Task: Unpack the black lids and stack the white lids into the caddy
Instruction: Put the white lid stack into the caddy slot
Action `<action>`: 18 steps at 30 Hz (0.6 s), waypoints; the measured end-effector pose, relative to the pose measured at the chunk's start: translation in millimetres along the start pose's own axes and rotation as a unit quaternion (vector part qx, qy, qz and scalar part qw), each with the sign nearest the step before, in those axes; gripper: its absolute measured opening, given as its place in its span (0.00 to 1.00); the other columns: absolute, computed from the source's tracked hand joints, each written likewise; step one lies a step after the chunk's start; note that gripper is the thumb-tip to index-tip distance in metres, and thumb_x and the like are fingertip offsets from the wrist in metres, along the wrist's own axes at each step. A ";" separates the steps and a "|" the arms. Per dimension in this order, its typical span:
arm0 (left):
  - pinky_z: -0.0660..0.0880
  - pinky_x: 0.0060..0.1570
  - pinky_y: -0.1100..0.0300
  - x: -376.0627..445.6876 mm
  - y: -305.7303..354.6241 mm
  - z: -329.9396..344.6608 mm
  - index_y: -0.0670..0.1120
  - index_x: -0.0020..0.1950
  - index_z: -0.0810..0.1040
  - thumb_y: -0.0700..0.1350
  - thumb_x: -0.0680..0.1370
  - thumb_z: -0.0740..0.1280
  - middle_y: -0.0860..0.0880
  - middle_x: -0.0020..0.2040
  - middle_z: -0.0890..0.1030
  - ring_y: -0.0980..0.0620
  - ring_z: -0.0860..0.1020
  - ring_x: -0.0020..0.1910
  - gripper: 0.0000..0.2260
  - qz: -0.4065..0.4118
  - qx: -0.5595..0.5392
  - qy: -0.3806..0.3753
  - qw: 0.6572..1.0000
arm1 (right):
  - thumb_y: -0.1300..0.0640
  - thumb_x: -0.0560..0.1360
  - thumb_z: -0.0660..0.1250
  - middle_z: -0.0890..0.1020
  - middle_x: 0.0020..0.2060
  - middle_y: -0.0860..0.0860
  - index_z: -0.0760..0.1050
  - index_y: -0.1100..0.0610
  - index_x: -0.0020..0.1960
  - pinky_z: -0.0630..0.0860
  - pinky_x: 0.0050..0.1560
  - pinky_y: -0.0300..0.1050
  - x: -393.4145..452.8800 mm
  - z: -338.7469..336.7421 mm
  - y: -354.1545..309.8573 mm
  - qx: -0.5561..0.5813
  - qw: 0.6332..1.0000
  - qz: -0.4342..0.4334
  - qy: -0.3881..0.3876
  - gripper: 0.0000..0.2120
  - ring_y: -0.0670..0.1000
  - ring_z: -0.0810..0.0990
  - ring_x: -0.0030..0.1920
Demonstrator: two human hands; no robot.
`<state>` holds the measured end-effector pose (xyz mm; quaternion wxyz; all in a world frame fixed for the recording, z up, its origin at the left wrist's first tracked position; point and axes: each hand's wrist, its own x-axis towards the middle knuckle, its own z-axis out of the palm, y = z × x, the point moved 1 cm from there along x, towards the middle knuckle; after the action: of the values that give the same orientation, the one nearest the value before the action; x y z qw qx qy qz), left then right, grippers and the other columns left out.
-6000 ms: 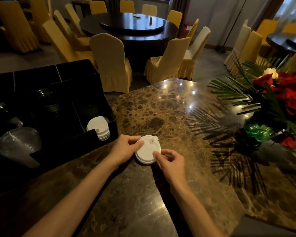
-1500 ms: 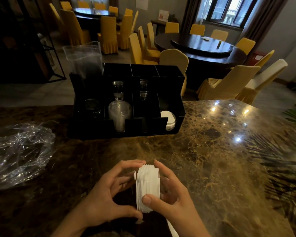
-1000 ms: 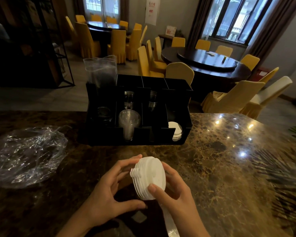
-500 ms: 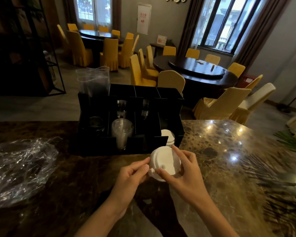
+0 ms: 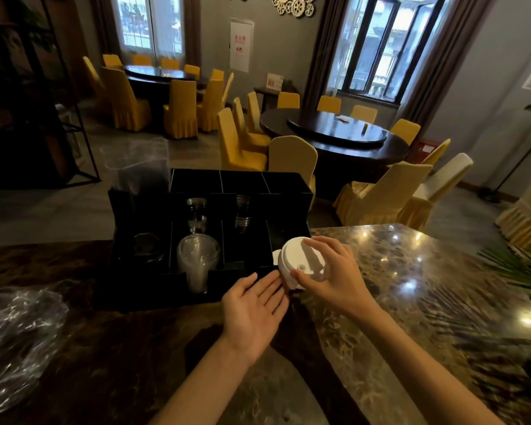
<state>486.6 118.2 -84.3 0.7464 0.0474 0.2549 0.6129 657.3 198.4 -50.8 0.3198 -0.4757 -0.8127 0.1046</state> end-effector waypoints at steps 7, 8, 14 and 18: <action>0.57 0.77 0.44 25.2 -13.8 4.7 0.35 0.70 0.73 0.53 0.73 0.66 0.33 0.72 0.71 0.37 0.66 0.75 0.31 -0.004 -0.118 0.006 0.993 | 0.45 0.72 0.77 0.76 0.68 0.47 0.77 0.49 0.69 0.70 0.66 0.44 28.9 5.3 21.7 0.003 0.999 -0.044 -0.016 0.27 0.50 0.70 0.68; 0.59 0.76 0.43 27.8 -15.2 4.9 0.35 0.69 0.73 0.54 0.72 0.66 0.33 0.71 0.73 0.36 0.67 0.73 0.31 -0.003 -0.130 0.010 0.991 | 0.45 0.72 0.77 0.76 0.68 0.46 0.77 0.49 0.69 0.69 0.66 0.43 32.9 6.2 23.3 0.003 0.998 -0.052 -0.022 0.27 0.50 0.70 0.68; 0.61 0.74 0.42 39.3 -24.9 6.8 0.36 0.72 0.69 0.57 0.75 0.65 0.32 0.67 0.75 0.34 0.72 0.68 0.33 -0.017 -0.215 0.044 0.976 | 0.40 0.71 0.71 0.76 0.69 0.46 0.76 0.50 0.70 0.71 0.63 0.43 58.7 9.1 31.5 -0.018 0.994 -0.087 -0.067 0.29 0.49 0.72 0.67; 0.59 0.75 0.41 43.2 -32.1 8.9 0.37 0.72 0.68 0.55 0.71 0.68 0.30 0.68 0.74 0.32 0.71 0.69 0.35 -0.020 -0.253 0.046 0.966 | 0.38 0.70 0.69 0.76 0.67 0.45 0.76 0.49 0.68 0.69 0.59 0.41 70.3 11.6 37.5 -0.028 0.992 -0.099 -0.071 0.29 0.48 0.72 0.64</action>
<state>524.3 153.1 -102.9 0.7335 -0.1762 0.1260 0.6443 652.6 278.7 -48.0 0.2567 -0.3933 -0.8789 0.0834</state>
